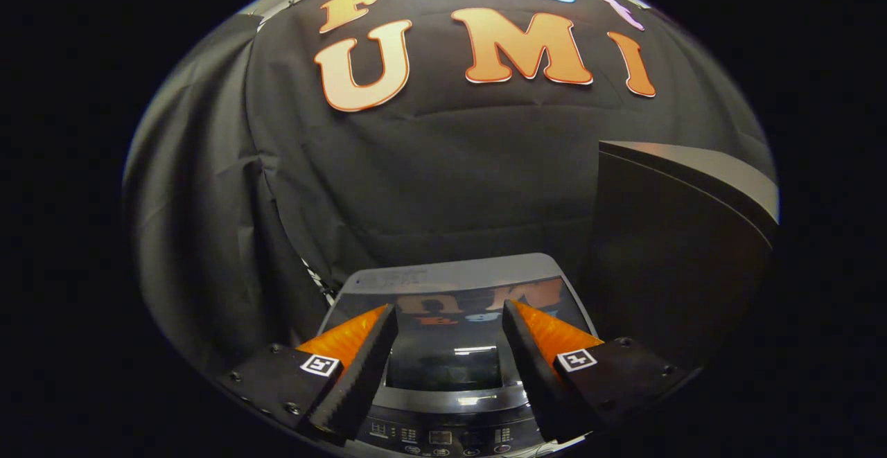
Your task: Put the clothes into the washing machine and then close the washing machine lid.
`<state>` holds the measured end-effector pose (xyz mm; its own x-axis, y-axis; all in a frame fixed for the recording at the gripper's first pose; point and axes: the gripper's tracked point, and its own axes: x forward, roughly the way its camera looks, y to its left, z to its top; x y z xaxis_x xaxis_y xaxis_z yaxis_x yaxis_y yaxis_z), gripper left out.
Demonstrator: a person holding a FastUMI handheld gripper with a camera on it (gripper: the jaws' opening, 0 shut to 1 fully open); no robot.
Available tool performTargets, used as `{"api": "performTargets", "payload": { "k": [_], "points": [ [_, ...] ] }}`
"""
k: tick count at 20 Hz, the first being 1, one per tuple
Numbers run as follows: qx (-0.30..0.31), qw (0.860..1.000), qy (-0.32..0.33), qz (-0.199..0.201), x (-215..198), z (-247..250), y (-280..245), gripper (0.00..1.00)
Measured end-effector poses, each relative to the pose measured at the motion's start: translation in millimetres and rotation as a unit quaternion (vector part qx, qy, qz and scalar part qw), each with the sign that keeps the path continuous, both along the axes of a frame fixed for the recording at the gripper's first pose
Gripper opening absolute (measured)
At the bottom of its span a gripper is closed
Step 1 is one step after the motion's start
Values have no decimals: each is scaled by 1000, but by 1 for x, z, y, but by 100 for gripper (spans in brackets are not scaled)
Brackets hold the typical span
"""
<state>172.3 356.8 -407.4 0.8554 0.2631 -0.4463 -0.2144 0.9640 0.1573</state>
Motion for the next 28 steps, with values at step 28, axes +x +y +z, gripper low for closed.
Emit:
{"api": "performTargets", "payload": {
  "k": [28],
  "points": [
    [-37,969,-233,-69,-190,306,-387,99]
  ]
}}
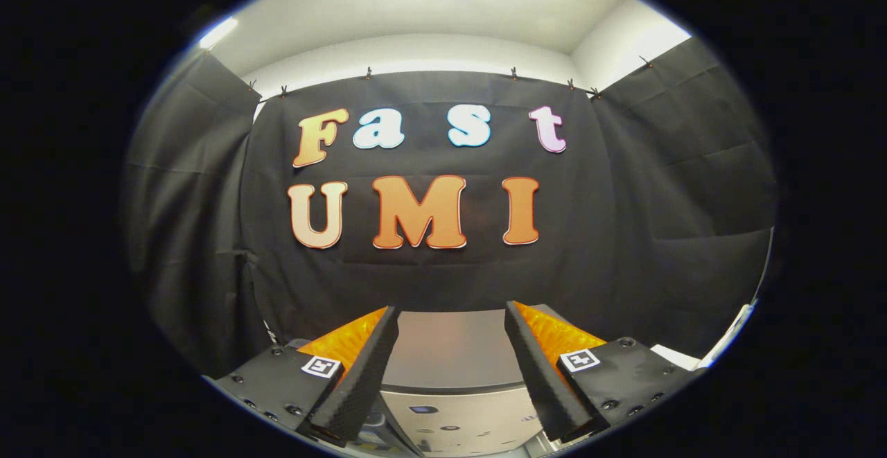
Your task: Put the clothes into the washing machine and then close the washing machine lid.
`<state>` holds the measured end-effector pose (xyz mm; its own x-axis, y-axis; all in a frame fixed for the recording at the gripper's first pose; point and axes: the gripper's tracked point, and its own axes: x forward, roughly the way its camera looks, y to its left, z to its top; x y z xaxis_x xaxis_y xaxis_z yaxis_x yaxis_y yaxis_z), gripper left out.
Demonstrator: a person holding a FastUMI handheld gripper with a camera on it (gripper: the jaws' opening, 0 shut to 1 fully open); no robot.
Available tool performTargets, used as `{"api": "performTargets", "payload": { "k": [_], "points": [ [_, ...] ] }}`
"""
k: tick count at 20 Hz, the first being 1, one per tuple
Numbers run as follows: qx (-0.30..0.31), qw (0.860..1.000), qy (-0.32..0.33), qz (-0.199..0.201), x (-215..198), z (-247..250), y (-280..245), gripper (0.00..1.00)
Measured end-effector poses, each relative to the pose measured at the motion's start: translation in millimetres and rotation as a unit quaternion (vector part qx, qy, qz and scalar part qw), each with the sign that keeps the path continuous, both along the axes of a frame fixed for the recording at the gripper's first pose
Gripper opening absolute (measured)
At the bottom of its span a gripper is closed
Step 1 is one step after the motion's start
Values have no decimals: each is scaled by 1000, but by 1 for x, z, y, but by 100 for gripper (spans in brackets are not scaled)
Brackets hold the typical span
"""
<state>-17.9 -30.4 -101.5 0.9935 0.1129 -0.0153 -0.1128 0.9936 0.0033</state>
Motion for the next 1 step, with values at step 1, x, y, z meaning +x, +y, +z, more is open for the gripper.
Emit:
{"api": "performTargets", "payload": {
  "k": [1],
  "points": [
    [-5,1000,0,-5,-3,0,-10,99]
  ]
}}
